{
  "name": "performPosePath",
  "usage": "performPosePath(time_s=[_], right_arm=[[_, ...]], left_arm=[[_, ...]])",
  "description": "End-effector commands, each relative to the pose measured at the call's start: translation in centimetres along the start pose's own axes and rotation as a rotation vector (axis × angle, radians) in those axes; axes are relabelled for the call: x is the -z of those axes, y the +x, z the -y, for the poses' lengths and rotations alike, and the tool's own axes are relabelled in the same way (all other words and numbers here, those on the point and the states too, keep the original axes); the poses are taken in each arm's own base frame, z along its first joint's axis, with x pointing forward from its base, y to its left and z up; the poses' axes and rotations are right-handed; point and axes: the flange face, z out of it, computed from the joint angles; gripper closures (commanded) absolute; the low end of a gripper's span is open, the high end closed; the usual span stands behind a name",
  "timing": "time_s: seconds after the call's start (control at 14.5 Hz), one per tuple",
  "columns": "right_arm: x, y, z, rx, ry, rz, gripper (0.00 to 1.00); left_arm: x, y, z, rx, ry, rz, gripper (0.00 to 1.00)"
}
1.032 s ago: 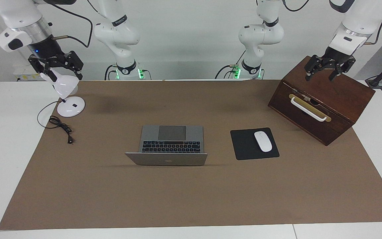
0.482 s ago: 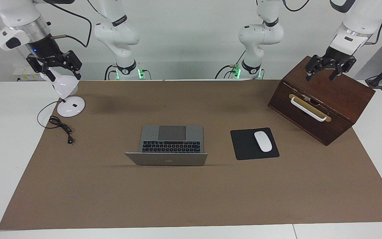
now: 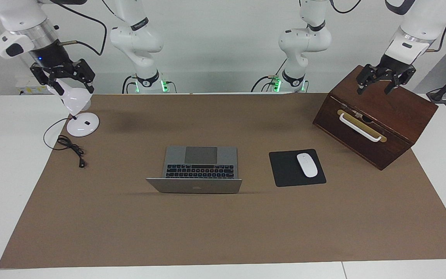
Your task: Close laptop with both arms
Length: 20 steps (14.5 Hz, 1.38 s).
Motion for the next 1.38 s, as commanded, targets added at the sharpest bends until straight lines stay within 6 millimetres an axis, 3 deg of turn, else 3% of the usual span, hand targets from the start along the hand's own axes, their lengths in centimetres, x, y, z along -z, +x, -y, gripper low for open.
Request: performPosePath(time_s=[0.0, 0.28, 0.76, 0.83, 1.1, 1.31], right_arm=[[0.2, -0.2, -0.2, 0.010, -0.016, -0.026, 0.00], [0.3, -0.3, -1.2, -0.002, -0.018, -0.026, 0.00], [0.3, -0.3, -1.0, -0.001, -0.018, -0.029, 0.00], [0.3, -0.2, -1.1, -0.001, -0.018, -0.027, 0.00], [0.3, -0.3, -1.3, -0.004, -0.018, -0.026, 0.00], [0.3, -0.2, -1.3, 0.005, -0.019, -0.030, 0.00]], left_arm=[[0.3, 0.3, -0.2, 0.006, -0.011, 0.001, 0.00], [0.3, 0.5, -0.2, -0.005, -0.005, -0.008, 0.00], [0.1, 0.4, -0.4, -0.003, 0.001, -0.002, 0.02], [0.1, 0.4, -0.4, 0.002, -0.001, -0.002, 0.15], [0.1, 0.3, 0.5, 0.017, -0.001, -0.003, 0.99], [0.1, 0.3, 0.5, 0.008, 0.001, -0.009, 1.00]])
